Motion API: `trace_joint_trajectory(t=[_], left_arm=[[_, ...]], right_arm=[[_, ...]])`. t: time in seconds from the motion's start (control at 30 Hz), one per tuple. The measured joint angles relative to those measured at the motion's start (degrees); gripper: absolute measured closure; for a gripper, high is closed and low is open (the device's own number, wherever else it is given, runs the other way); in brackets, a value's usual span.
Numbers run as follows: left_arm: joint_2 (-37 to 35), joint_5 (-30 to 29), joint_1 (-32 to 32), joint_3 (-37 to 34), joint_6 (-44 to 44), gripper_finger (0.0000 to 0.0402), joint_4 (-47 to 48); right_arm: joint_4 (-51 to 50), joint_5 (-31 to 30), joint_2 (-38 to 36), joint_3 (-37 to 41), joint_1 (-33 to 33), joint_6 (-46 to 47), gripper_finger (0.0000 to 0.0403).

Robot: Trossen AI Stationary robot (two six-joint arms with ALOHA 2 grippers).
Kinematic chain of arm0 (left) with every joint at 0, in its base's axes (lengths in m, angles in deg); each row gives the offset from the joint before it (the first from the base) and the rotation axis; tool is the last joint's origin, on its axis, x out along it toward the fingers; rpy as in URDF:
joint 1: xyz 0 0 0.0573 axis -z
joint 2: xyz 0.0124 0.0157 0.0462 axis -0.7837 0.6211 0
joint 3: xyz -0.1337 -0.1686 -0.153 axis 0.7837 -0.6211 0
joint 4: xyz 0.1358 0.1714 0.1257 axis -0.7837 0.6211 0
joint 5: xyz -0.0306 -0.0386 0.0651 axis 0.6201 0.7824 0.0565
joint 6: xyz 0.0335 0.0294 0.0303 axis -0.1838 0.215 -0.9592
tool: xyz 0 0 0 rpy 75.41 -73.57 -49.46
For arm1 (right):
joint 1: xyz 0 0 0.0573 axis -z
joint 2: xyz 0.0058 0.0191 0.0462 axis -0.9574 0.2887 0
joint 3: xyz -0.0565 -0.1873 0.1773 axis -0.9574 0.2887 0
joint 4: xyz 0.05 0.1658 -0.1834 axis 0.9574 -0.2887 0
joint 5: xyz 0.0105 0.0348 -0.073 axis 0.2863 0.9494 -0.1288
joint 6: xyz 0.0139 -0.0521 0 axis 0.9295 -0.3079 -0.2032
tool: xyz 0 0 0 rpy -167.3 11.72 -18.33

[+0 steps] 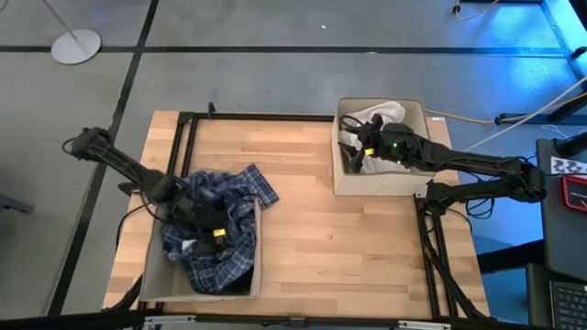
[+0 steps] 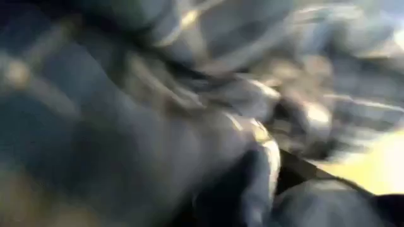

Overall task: Sort clothes
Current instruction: Put the blue polo shirt into the left laundry organizer

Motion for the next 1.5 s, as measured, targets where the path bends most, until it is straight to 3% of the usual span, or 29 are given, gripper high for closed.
trace_joint_trajectory(t=[0.33, 0.43, 0.53, 0.73, 0.87, 1.07, 1.27, 1.5], left_arm=[[-10.8, -3.4, 0.0, 8.1, -2.0, 0.0242, 1.7], [-13.3, -6.8, 0.0, 10.3, -5.1, 0.0242, 1.9], [-14.7, -15.5, 0.0, 13.2, -11.0, 0.0242, 1.6], [-14.4, -39.3, -2.1, 17.0, -25.4, 0.0242, 1.2], [-13.0, -44.9, -8.5, 19.1, -32.9, 0.0242, 0.0], [-9.6, -43.8, -21.6, 22.7, -34.5, 0.0242, 2.0], [-2.2, -32.5, -36.6, 26.2, -35.5, 0.0242, 7.5], [11.1, -16.1, -53.0, 31.5, -40.3, 0.0242, 10.7]], right_arm=[[-0.8, -0.4, 0.0, 0.0, -0.5, -0.3, 0.0165], [-0.7, -0.4, 0.0, 0.0, -0.5, -0.3, 0.0165], [-0.7, -0.4, 0.0, 0.0, -0.5, -0.2, 0.0165], [-0.9, -0.2, 0.0, 0.0, -0.5, 2.3, 0.0165], [-1.4, 2.0, 0.2, 0.0, -0.5, 3.4, 0.0165], [-2.0, 2.7, 0.7, 0.0, -0.4, 1.8, 0.0165], [-0.2, 2.7, 3.2, 0.0, -0.5, -1.4, 0.0165], [0.8, 2.7, 4.9, 0.0, -0.5, -4.1, 0.0165]])
